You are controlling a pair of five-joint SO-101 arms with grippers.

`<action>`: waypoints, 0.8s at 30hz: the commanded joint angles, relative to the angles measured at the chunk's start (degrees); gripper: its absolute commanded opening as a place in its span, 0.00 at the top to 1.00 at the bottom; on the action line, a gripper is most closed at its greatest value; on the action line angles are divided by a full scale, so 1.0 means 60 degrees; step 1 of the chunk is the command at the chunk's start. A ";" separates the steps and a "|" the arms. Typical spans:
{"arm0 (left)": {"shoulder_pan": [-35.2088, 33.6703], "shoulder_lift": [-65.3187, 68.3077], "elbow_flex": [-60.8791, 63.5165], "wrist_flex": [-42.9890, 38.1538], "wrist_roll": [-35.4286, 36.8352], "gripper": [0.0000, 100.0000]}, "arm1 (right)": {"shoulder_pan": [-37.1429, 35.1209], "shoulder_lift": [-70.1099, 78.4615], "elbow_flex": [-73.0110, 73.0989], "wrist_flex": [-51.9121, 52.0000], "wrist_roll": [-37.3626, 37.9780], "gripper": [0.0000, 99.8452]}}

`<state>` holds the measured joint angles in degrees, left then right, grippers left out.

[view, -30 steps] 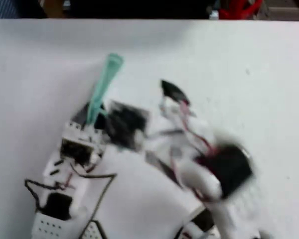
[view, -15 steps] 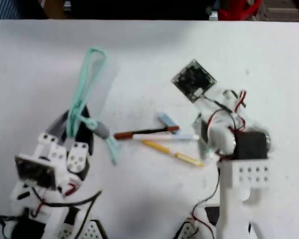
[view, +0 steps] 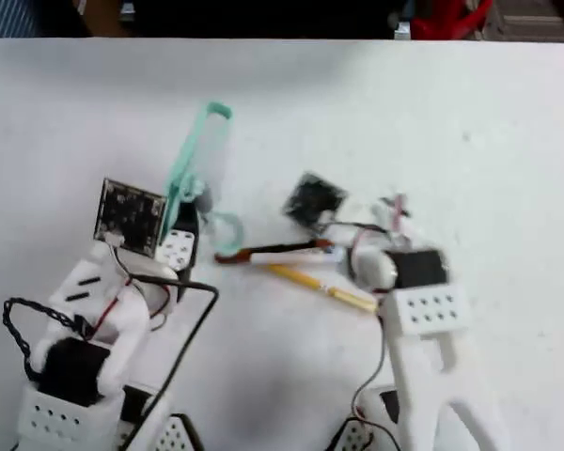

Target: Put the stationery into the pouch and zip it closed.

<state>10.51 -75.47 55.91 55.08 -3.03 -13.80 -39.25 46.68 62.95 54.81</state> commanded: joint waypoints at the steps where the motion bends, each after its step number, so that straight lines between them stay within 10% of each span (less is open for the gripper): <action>1: -0.0784 0.0183 0.0410 -0.0571 0.0103 0.98 | -0.0593 0.1429 -0.0821 0.0007 0.0103 0.75; 24: -0.3099 0.0168 0.0513 -0.0908 0.1143 0.98 | -0.2601 0.6000 -0.2989 -0.1648 0.0630 0.75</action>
<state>-6.37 -75.30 58.90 49.63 3.21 -28.66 -4.26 32.97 54.51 58.07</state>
